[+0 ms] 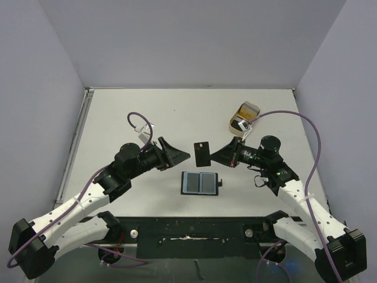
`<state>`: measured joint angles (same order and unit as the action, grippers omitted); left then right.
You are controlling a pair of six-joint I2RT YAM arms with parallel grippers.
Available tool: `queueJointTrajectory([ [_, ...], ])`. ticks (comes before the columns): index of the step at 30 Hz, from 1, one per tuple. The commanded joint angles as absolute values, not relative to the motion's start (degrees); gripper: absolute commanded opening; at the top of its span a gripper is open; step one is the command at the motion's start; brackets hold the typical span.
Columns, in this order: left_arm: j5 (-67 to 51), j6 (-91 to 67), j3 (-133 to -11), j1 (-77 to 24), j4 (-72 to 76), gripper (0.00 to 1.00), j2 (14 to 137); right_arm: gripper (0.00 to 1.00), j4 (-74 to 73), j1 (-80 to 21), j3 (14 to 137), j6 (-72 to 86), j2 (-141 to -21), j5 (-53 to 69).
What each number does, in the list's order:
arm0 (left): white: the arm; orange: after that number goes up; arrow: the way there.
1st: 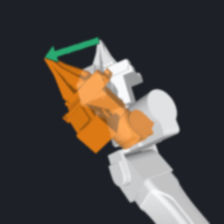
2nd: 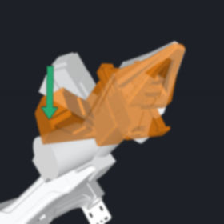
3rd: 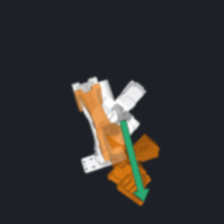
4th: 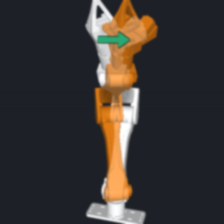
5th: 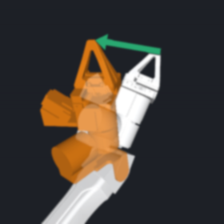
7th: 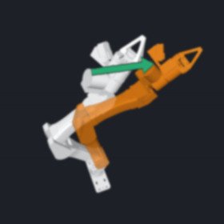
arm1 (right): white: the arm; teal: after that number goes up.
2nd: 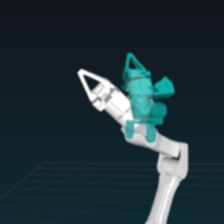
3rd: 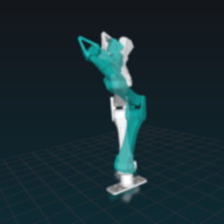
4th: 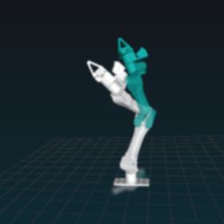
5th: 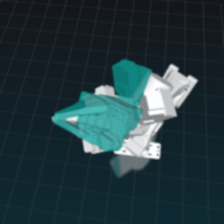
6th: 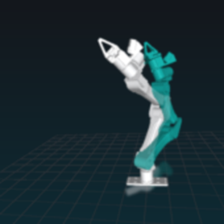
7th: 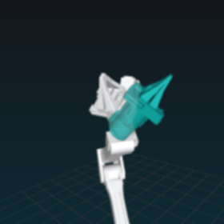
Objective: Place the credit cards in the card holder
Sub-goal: Pick up the credit card from the storage box.
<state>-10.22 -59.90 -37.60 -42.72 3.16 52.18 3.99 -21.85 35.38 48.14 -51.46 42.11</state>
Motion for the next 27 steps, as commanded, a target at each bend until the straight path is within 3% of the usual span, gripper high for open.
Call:
queueJointTrajectory([
  [1, -14.63, -62.61, -36.50, -41.82, 15.54, 0.62, 52.55, 0.00, 21.33, -22.63, 32.89, 59.21, -49.57, 49.83],
  [8, -17.55, -65.77, -33.76, -40.12, 20.68, 0.59, 53.26, 0.00, 26.01, -24.31, 30.74, 62.43, -51.28, 51.28],
  [13, -18.70, -66.83, -32.49, -39.41, 22.96, 0.50, 53.43, 0.00, 30.46, -25.63, 29.51, 64.82, -54.59, 53.58],
  [17, -19.74, -67.86, -31.27, -39.03, 25.07, 0.37, 53.78, 0.00, 30.85, -26.11, 29.36, 64.70, -55.95, 53.41],
  [22, -20.19, -68.70, -29.81, -38.77, 26.72, 0.01, 53.31, 0.00, 30.47, -26.13, 28.24, 63.95, -56.74, 52.21],
  [27, -18.59, -66.48, -30.57, -38.29, 21.67, 0.00, 53.52, 0.09, 24.71, -26.11, 27.95, 59.91, -57.59, 50.64],
])
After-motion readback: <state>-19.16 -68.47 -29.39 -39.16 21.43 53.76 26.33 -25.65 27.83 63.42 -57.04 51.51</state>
